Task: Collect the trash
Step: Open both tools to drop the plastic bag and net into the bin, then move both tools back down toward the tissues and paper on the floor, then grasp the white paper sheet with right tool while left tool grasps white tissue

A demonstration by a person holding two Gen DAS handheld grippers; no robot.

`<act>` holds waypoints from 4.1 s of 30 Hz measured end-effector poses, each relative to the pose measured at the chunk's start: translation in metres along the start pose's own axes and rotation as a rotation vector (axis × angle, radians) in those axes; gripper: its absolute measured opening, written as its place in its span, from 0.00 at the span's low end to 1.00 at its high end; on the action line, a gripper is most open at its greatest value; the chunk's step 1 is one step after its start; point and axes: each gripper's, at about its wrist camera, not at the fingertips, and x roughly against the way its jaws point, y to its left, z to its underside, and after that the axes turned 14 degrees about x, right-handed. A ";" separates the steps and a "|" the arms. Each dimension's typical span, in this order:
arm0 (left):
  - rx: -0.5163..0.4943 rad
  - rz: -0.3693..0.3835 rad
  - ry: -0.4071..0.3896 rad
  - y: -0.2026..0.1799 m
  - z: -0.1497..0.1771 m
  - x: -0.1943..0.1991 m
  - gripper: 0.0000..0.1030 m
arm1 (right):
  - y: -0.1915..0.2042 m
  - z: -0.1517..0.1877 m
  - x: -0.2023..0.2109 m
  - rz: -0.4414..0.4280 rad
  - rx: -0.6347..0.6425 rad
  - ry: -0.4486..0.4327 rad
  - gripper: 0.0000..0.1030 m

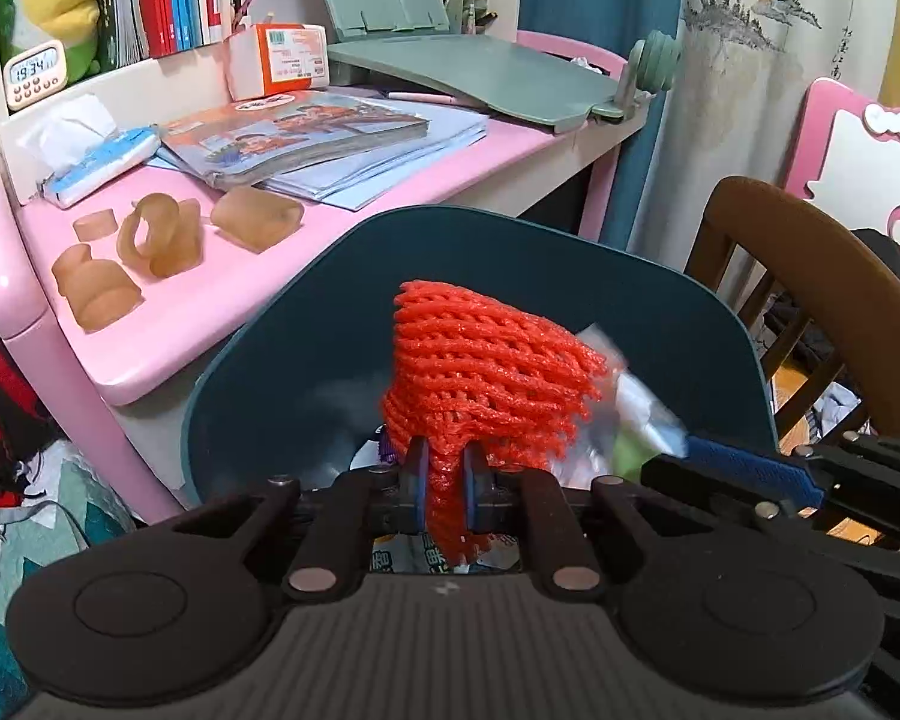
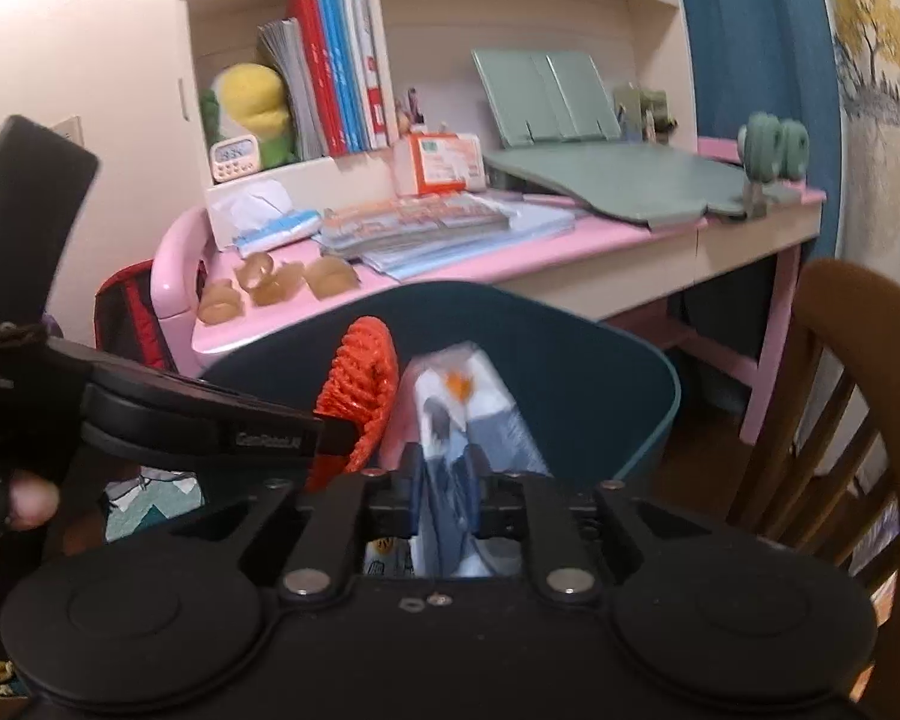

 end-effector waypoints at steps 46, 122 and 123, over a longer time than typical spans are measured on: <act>0.148 -0.105 -0.215 0.127 0.078 0.214 0.82 | 0.139 -0.035 0.089 -0.242 0.137 -0.133 0.44; 1.169 -0.571 0.574 0.657 0.566 -0.167 0.81 | 0.575 0.440 -0.413 -0.745 0.694 0.851 0.47; 1.181 -0.558 0.572 0.658 0.569 -0.168 0.76 | 0.576 0.443 -0.415 -0.742 0.697 0.855 0.47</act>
